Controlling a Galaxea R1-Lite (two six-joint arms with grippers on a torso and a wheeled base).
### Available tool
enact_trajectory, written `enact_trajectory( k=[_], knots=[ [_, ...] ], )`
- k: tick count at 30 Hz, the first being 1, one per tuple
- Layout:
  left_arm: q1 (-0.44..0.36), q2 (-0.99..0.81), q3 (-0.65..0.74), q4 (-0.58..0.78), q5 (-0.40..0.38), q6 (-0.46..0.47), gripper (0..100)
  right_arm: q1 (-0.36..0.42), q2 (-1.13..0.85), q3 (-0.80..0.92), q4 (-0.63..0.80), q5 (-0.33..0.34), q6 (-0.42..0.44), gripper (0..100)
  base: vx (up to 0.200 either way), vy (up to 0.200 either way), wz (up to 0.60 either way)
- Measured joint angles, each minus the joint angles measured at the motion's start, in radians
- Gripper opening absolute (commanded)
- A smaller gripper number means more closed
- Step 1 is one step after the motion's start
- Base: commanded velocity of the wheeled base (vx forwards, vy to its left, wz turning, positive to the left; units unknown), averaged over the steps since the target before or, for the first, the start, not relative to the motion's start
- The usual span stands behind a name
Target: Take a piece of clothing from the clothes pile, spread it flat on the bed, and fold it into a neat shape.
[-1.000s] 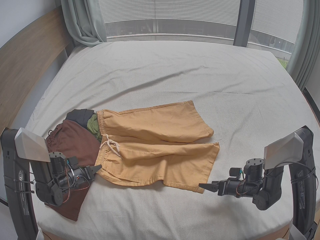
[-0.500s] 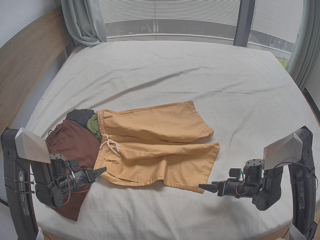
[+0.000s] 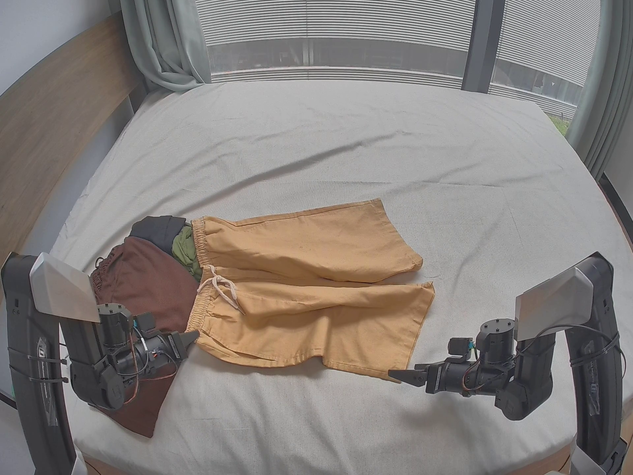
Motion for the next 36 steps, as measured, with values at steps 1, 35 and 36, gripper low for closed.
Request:
enact_trajectory(
  k=[1,35,36],
  knots=[
    [0.000,0.000,-0.003,0.000,0.000,0.000,0,0.004,0.003,-0.001,0.000,-0.002,0.000,100,0.000,0.000,0.00],
    [0.000,-0.004,-0.013,-0.002,0.000,0.003,0,0.078,0.036,-0.067,0.003,-0.061,0.082,0,0.000,0.000,0.00],
    [0.000,-0.004,-0.013,-0.002,0.001,0.004,0,0.078,0.036,-0.067,0.002,-0.061,0.083,0,0.000,0.000,0.00]
  ],
)
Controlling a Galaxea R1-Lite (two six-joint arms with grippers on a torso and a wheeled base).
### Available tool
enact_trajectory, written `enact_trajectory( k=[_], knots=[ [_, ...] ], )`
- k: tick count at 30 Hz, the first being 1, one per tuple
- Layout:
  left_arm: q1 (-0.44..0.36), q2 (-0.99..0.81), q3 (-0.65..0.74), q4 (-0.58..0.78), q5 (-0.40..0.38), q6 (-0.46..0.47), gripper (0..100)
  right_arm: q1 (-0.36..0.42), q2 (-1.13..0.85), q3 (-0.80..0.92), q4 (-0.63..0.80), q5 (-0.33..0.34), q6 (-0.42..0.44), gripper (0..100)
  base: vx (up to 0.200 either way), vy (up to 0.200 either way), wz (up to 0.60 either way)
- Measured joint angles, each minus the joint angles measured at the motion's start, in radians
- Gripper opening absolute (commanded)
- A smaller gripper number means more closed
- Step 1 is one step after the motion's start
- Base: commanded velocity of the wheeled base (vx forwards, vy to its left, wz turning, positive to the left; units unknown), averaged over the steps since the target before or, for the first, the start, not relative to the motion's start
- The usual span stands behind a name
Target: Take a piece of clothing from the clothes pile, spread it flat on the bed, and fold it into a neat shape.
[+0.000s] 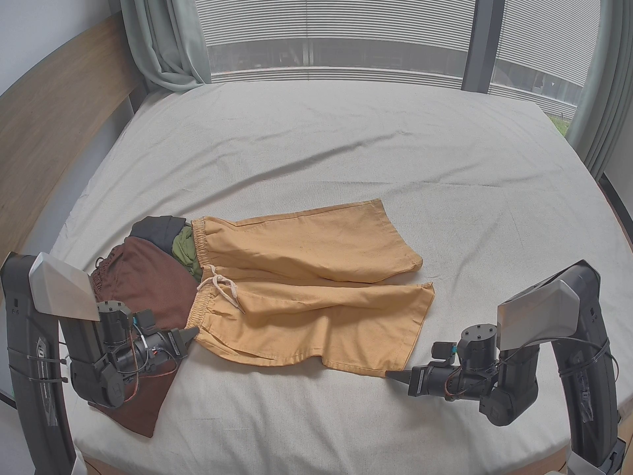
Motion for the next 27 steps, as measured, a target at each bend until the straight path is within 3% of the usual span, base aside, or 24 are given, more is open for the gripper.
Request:
enact_trajectory(
  k=[19,27],
  knots=[
    [0.003,-0.010,0.015,-0.001,-0.037,0.020,0,-0.022,-0.053,0.098,0.001,-0.024,-0.006,0,0.000,0.000,0.00],
    [0.004,-0.028,0.093,-0.002,-0.042,0.061,0,-0.036,-0.102,0.177,0.001,-0.021,-0.010,0,0.000,0.000,0.00]
  ],
)
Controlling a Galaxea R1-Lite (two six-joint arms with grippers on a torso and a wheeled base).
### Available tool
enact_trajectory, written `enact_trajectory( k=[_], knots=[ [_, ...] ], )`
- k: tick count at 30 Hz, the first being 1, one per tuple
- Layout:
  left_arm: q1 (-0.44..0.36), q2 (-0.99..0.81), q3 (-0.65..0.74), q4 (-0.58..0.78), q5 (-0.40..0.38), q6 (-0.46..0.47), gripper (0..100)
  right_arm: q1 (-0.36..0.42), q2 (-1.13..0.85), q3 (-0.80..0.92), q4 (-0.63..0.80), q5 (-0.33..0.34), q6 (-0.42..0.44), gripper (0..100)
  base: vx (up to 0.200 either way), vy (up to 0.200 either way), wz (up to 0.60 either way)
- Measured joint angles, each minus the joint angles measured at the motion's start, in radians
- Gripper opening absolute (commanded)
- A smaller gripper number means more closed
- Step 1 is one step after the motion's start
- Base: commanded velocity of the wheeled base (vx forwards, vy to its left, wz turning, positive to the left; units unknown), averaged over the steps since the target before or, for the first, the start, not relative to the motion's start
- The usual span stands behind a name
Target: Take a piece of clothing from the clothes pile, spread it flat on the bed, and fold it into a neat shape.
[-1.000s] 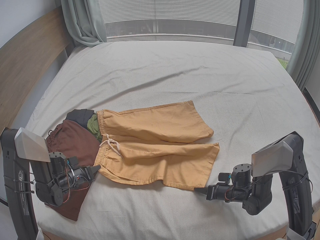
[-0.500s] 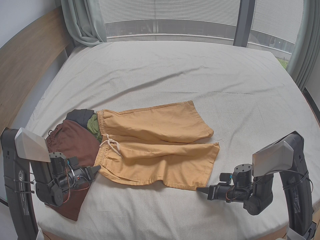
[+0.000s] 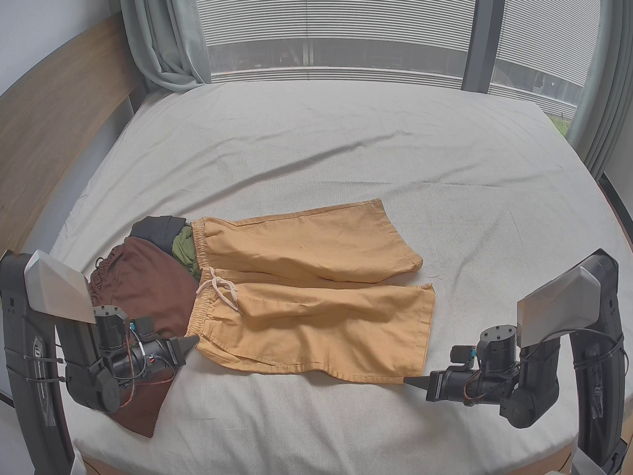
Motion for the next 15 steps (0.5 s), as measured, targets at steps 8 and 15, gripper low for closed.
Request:
enact_trajectory(
  k=[8,15],
  knots=[
    [0.001,-0.026,0.105,0.000,-0.016,0.009,0,-0.026,-0.029,0.058,-0.001,0.005,-0.031,0,0.000,0.000,0.00],
    [0.001,-0.053,0.215,0.001,-0.044,0.070,0,-0.050,-0.045,0.109,0.000,0.015,-0.047,0,0.000,0.000,0.00]
  ],
)
